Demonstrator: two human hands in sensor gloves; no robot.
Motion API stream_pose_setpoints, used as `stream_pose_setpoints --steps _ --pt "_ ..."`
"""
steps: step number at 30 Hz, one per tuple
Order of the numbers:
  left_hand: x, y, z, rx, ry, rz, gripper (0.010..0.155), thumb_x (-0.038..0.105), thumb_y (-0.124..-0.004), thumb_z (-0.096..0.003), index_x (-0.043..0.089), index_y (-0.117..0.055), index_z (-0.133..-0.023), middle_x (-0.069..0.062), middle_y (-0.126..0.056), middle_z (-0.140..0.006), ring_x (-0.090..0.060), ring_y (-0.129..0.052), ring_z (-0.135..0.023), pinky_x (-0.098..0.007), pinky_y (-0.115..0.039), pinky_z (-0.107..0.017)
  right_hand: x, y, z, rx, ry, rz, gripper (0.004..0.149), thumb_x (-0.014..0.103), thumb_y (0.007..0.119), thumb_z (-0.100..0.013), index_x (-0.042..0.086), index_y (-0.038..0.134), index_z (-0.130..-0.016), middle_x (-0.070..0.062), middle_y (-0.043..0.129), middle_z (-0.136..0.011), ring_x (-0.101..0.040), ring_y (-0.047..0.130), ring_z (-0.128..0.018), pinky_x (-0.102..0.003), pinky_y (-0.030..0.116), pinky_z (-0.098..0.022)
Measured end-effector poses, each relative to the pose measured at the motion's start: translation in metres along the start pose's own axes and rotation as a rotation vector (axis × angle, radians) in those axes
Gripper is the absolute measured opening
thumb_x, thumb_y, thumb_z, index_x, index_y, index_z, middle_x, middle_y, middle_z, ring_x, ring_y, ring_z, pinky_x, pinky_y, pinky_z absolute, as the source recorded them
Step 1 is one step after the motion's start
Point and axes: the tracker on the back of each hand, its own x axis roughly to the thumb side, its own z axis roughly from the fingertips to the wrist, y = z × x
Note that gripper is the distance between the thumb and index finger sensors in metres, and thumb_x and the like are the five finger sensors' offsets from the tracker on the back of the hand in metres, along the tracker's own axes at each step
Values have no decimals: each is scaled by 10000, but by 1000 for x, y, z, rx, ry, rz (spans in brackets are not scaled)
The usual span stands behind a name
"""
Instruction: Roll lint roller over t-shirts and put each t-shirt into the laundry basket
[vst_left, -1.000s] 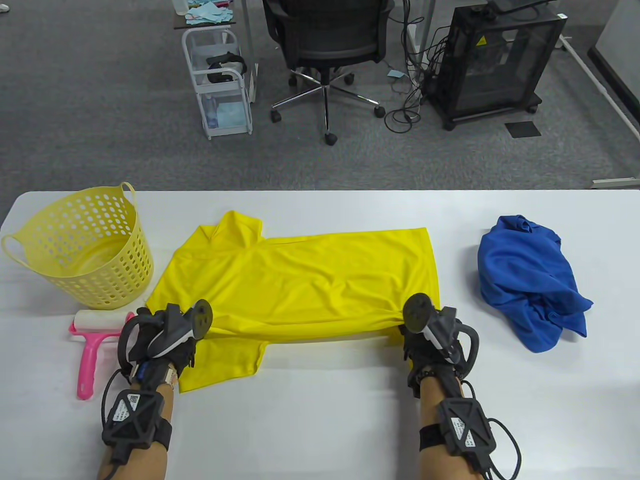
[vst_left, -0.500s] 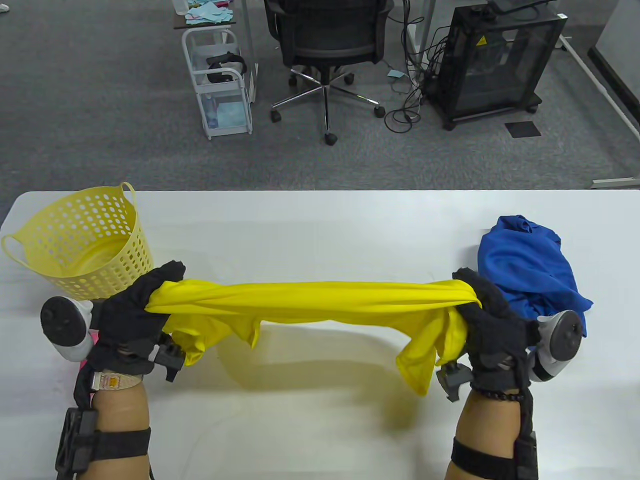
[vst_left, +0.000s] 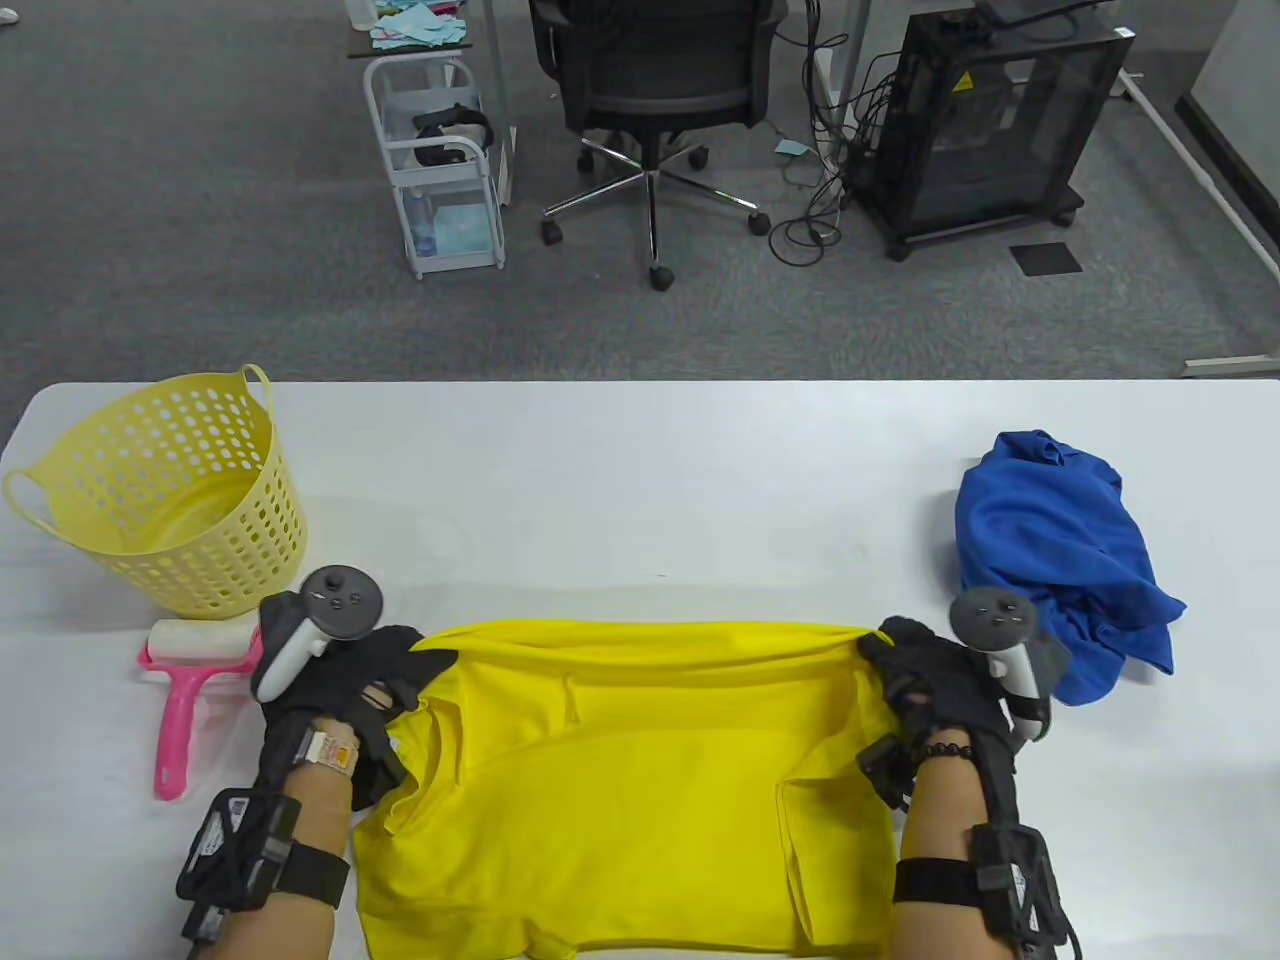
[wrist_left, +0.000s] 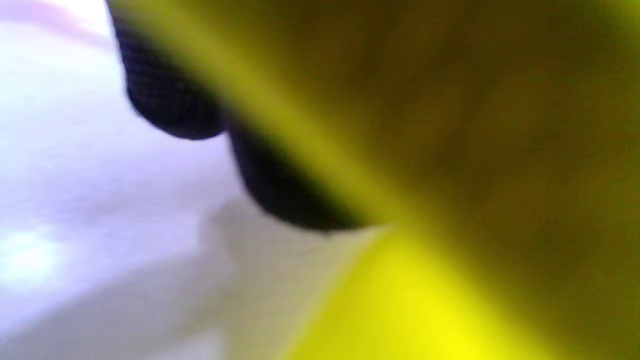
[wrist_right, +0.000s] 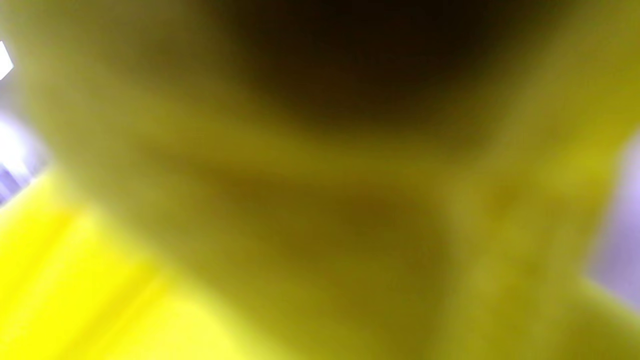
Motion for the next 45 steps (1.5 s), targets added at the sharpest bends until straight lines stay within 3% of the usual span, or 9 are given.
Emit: stream_pose_setpoints --steps 4,9,13,16,19,24,31,38,45 --pt "11 -1 0 137 48 -211 657 672 -726 -440 176 -804 -862 45 -1036 -455 -69 -1093 -132 -368 -927 -326 20 9 3 -175 35 236 596 469 746 -493 162 597 -982 -16 916 -633 -130 995 -233 -350 893 -274" --pt "17 9 15 534 120 -582 817 643 -774 -401 233 -481 -1044 -75 -710 -1028 -342 -860 -894 -598 -643 -674 38 2 22 -639 -40 565 708 479 755 -447 217 448 -1030 -194 498 -1112 -464 653 -972 -676 516 -681" --pt "25 18 31 663 -206 -480 452 513 -781 -453 307 -763 -855 50 -926 -828 -210 -1018 -733 -533 -730 -639 48 -8 40 -619 -226 431 636 476 744 -453 271 516 -1010 -134 558 -1120 -441 635 -1010 -701 472 -691" --pt "37 11 30 461 -504 -236 444 525 -786 -434 274 -848 -795 13 -982 -765 -253 -1030 -701 -594 -675 -657 57 -3 43 -375 -320 311 669 544 766 -424 288 571 -1010 -158 608 -1125 -499 565 -1035 -742 396 -686" --pt "47 -10 18 147 -438 -302 775 711 -739 -320 281 -684 -963 -46 -791 -1014 -403 -728 -1017 -707 -446 -728 59 17 35 -71 -160 474 882 678 713 -380 295 344 -1085 -168 378 -1221 -551 387 -1088 -750 320 -710" --pt "42 -39 5 -168 -284 -616 1041 830 -638 -255 347 -191 -1062 -11 -222 -1182 -448 -213 -1127 -736 -258 -748 50 40 18 14 -77 624 912 671 750 -341 333 284 -1049 -136 324 -1210 -521 373 -1090 -737 314 -714" --pt "41 -17 9 198 -353 -429 394 501 -764 -423 400 -822 -799 89 -880 -864 -314 -809 -930 -572 -666 -670 46 32 15 -242 -137 548 474 437 762 -455 416 632 -910 -34 686 -1090 -421 745 -963 -661 523 -705" --pt "25 15 24 189 -440 -114 396 484 -745 -456 313 -878 -788 19 -1026 -745 -266 -956 -843 -596 -666 -672 50 20 23 -310 -201 554 406 398 747 -447 322 787 -843 -8 924 -907 -311 915 -845 -630 575 -696" --pt "33 -26 8 -82 -293 -623 820 728 -716 -307 403 -408 -994 32 -385 -1140 -382 -371 -1117 -683 -387 -764 40 -13 39 -376 -398 -54 423 423 699 -465 297 744 -866 -32 752 -1052 -382 722 -994 -650 530 -704"
